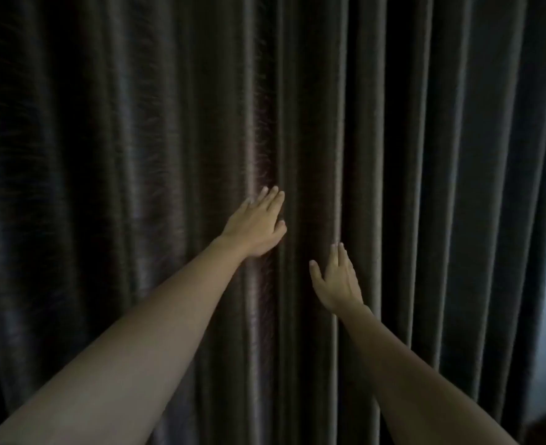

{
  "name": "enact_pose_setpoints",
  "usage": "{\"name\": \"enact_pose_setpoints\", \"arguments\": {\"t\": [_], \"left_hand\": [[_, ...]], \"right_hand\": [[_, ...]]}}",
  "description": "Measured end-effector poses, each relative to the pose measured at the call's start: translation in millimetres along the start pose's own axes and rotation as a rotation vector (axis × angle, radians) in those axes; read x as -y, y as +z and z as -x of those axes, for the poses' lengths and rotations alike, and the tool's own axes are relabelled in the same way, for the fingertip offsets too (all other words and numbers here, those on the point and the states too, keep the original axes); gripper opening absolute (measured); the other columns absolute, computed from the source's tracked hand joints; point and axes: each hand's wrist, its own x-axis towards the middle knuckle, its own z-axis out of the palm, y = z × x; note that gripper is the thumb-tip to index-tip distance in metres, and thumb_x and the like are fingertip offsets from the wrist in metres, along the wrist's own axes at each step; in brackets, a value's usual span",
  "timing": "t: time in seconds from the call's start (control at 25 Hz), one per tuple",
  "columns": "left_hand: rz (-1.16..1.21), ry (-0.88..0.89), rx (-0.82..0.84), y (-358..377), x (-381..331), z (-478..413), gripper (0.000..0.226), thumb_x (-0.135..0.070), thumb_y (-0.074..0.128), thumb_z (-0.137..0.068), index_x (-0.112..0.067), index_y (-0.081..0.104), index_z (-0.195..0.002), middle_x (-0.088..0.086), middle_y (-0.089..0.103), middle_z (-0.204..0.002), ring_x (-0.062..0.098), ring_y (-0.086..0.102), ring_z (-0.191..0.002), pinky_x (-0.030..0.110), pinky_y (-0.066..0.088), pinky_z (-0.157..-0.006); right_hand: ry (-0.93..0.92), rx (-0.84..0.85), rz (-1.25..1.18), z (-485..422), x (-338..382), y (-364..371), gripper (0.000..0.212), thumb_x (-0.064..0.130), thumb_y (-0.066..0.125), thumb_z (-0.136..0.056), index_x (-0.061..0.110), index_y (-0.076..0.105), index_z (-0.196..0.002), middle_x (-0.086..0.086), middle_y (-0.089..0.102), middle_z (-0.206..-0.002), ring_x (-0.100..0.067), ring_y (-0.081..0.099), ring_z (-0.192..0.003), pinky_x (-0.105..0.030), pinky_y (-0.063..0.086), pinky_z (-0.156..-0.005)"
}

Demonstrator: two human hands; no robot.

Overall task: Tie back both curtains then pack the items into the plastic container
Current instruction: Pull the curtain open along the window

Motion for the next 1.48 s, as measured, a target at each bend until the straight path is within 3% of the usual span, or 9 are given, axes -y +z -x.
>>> {"name": "enact_pose_setpoints", "arguments": {"t": [0.24, 0.44, 0.64, 0.8, 0.96, 1.08, 1.2, 1.36, 1.48], "left_hand": [[-0.182, 0.148, -0.121, 17, -37, -115, 0.059, -0.033, 0.028, -0.099, -0.016, 0.004, -0.151, 0.002, -0.002, -0.160, 0.017, -0.005, -0.147, 0.038, 0.004, -0.118], [-0.506, 0.222, -0.154, 18, -53, -182, 0.051, -0.037, 0.024, -0.099, -0.028, 0.015, -0.149, -0.001, 0.005, -0.159, 0.023, -0.006, -0.147, 0.050, -0.002, -0.116], [-0.791, -0.003, -0.213, 18, -48, -202, 0.040, -0.034, 0.035, -0.096, -0.015, 0.061, -0.119, 0.011, 0.045, -0.142, 0.028, 0.005, -0.146, 0.064, -0.004, -0.110], [-0.917, -0.177, -0.284, -13, -21, -206, 0.023, -0.022, 0.057, -0.088, -0.014, 0.066, -0.108, 0.012, 0.040, -0.141, 0.028, 0.018, -0.141, 0.066, 0.004, -0.109], [-0.767, -0.329, -0.541, -38, 2, -203, 0.030, -0.011, 0.065, -0.081, -0.014, 0.061, -0.111, 0.009, 0.025, -0.150, 0.029, 0.024, -0.136, 0.061, 0.023, -0.107], [-0.548, -0.460, -0.636, -55, 21, -197, 0.053, -0.021, 0.068, -0.080, -0.027, 0.047, -0.128, 0.009, -0.003, -0.158, 0.036, 0.008, -0.143, 0.065, 0.020, -0.105], [-0.430, -0.544, -0.637, -72, 38, -194, 0.052, -0.035, 0.066, -0.082, -0.031, 0.043, -0.129, 0.012, -0.014, -0.157, 0.042, -0.004, -0.143, 0.070, 0.018, -0.104], [-0.267, -0.531, -0.642, -87, 54, -190, 0.048, -0.021, 0.059, -0.091, -0.030, 0.037, -0.133, 0.015, -0.008, -0.157, 0.045, 0.027, -0.135, 0.053, 0.042, -0.098], [-0.338, -0.478, -0.653, -102, 75, -171, 0.057, -0.010, 0.051, -0.094, -0.027, 0.026, -0.143, 0.017, 0.023, -0.150, 0.037, 0.051, -0.116, 0.042, 0.046, -0.091]], "right_hand": [[0.011, -0.049, -0.100, -72, -37, 4, 0.077, 0.049, 0.042, -0.093, 0.012, 0.004, -0.149, -0.008, 0.005, -0.159, -0.022, 0.008, -0.146, -0.033, 0.014, -0.116], [-0.082, 0.138, -0.336, -110, -50, 9, 0.094, 0.056, 0.055, -0.083, 0.022, -0.003, -0.149, -0.005, 0.015, -0.157, -0.021, 0.027, -0.140, -0.038, 0.030, -0.114], [-0.190, 0.265, -0.499, -131, -51, 18, 0.104, 0.060, 0.062, -0.077, 0.029, -0.007, -0.148, -0.001, 0.046, -0.140, -0.019, 0.051, -0.123, -0.040, 0.045, -0.102], [-0.257, 0.303, -0.454, -149, -22, 25, 0.100, 0.077, 0.052, -0.070, 0.030, 0.014, -0.149, 0.002, 0.044, -0.126, -0.018, 0.047, -0.117, -0.034, 0.042, -0.099], [-0.367, 0.280, -0.524, -155, 12, 37, 0.096, 0.084, 0.041, -0.063, 0.022, 0.039, -0.136, 0.013, 0.021, -0.140, -0.013, 0.024, -0.136, -0.033, 0.027, -0.113], [-0.390, 0.319, -0.675, -156, 29, 46, 0.097, 0.080, 0.053, -0.064, 0.029, 0.023, -0.141, 0.013, 0.013, -0.152, -0.012, 0.021, -0.140, -0.038, 0.027, -0.114], [-0.421, 0.385, -0.777, -158, 47, 55, 0.110, 0.080, 0.060, -0.059, 0.040, 0.004, -0.145, 0.009, 0.019, -0.154, -0.014, 0.025, -0.139, -0.043, 0.031, -0.113], [-0.475, 0.355, -0.858, -164, 83, 68, 0.112, 0.081, 0.061, -0.056, 0.046, 0.000, -0.144, 0.009, 0.027, -0.150, -0.013, 0.030, -0.136, -0.045, 0.033, -0.111], [-0.524, 0.378, -0.901, -159, 120, 81, 0.113, 0.081, 0.063, -0.055, 0.045, 0.004, -0.144, 0.009, 0.029, -0.150, -0.012, 0.032, -0.136, -0.045, 0.036, -0.109]]}}
